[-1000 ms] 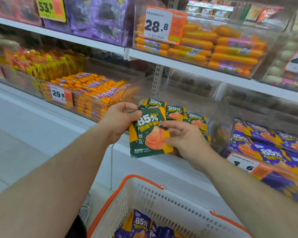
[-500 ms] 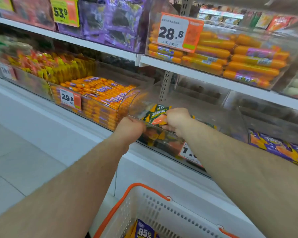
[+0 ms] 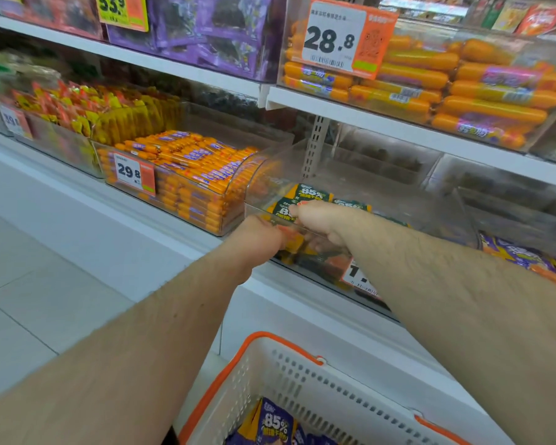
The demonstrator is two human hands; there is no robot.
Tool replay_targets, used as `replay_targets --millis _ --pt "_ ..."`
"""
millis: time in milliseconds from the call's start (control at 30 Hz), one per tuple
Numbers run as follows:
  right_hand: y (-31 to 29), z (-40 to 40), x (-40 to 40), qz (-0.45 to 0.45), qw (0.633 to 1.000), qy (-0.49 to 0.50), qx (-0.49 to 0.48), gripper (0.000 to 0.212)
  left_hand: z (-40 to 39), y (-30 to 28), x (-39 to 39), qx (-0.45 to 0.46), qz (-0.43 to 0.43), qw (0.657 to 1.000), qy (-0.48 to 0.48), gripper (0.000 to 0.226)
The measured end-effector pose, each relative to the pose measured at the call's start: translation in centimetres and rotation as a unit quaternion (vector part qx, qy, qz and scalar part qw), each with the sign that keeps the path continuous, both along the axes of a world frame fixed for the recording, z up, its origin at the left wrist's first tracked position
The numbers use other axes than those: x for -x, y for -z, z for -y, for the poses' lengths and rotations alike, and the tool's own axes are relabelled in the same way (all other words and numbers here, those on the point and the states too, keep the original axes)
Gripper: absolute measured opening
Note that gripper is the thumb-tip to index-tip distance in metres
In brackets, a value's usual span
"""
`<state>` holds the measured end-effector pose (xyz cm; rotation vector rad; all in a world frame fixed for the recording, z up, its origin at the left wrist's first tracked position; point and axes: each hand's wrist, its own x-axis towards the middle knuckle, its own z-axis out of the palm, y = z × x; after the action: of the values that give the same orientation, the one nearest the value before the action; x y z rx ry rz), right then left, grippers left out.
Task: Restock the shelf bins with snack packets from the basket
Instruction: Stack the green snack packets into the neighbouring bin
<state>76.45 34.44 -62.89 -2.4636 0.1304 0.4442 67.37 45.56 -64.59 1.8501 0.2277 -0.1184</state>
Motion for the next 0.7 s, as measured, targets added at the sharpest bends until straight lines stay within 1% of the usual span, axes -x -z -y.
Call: replay_targets --millis 67,100,133,167,200,233,267,333,367,400,433,467,500,533,567,600,633,667,700 --pt "-0.2 0.0 0.1 -0.004 1.0 -0.017 0.004 0.057 0.2 0.0 -0.1 -0.015 0.005 1.0 0.005 0.016" --pt "-0.5 0.0 0.5 0.006 0.999 -0.034 0.025 0.053 0.3 0.1 -0.1 -0.024 0.009 1.0 0.01 0.019" --pt "-0.5 -0.1 0.8 0.041 0.997 -0.042 0.044 0.049 0.5 0.5 -0.1 -0.031 0.011 0.999 0.021 0.022" --pt "-0.6 -0.1 1.3 0.099 0.992 -0.046 0.068 0.045 0.7 1.0 0.1 -0.042 0.007 0.998 0.04 0.022" --pt "-0.6 0.0 1.7 0.174 0.979 -0.045 0.093 0.042 1.0 1.6 0.2 -0.062 0.0 0.996 0.066 0.017" --pt "-0.3 0.2 2.3 0.261 0.958 -0.046 0.105 0.037 1.3 2.2 0.6 -0.088 -0.013 0.991 0.098 0.009" --pt "0.1 0.5 3.0 0.365 0.924 -0.053 0.101 0.03 1.6 2.9 0.9 -0.114 -0.028 0.984 0.135 0.004" --pt "1.8 1.3 4.9 0.564 0.818 -0.1 0.051 0.019 2.1 4.2 1.3 -0.174 -0.054 0.958 0.224 0.008" --pt "3.1 1.8 6.2 0.622 0.773 -0.12 0.019 0.016 2.3 4.8 1.5 -0.219 -0.064 0.934 0.276 0.01" --pt "4.9 2.4 7.5 0.647 0.751 -0.132 -0.014 0.015 2.5 5.5 1.9 -0.274 -0.077 0.902 0.323 0.009" --pt "7.2 3.1 9.0 0.642 0.754 -0.132 -0.044 0.015 2.7 6.2 2.4 -0.333 -0.096 0.866 0.36 0.006" --pt "9.8 3.9 10.5 0.615 0.776 -0.118 -0.068 0.016 2.8 7.2 2.7 -0.389 -0.111 0.829 0.386 0.009" --pt "12.3 4.5 11.9 0.568 0.813 -0.099 -0.089 0.017 3.0 8.1 2.9 -0.431 -0.124 0.796 0.407 0.021" --pt "15.1 5.2 13.3 0.498 0.858 -0.079 -0.097 0.017 3.0 9.1 3.2 -0.463 -0.138 0.766 0.424 0.031" --pt "17.7 5.9 14.5 0.411 0.905 -0.07 -0.088 0.017 3.2 9.8 3.6 -0.48 -0.145 0.747 0.437 0.035" --pt "20.1 6.4 15.6 0.315 0.944 -0.075 -0.061 0.018 3.3 10.4 4.1 -0.489 -0.143 0.734 0.448 0.036" --pt "22.2 6.8 16.5 0.219 0.971 -0.088 -0.031 0.019 3.5 10.7 4.5 -0.499 -0.144 0.724 0.453 0.035" --pt "24.2 7.1 17.3 0.134 0.986 -0.098 -0.008 0.018 3.6 11.3 4.8 -0.508 -0.141 0.717 0.457 0.034" --pt "25.9 7.3 18.1 0.06 0.993 -0.101 0.006 0.017 3.8 11.5 5.2 -0.515 -0.144 0.705 0.465 0.03"
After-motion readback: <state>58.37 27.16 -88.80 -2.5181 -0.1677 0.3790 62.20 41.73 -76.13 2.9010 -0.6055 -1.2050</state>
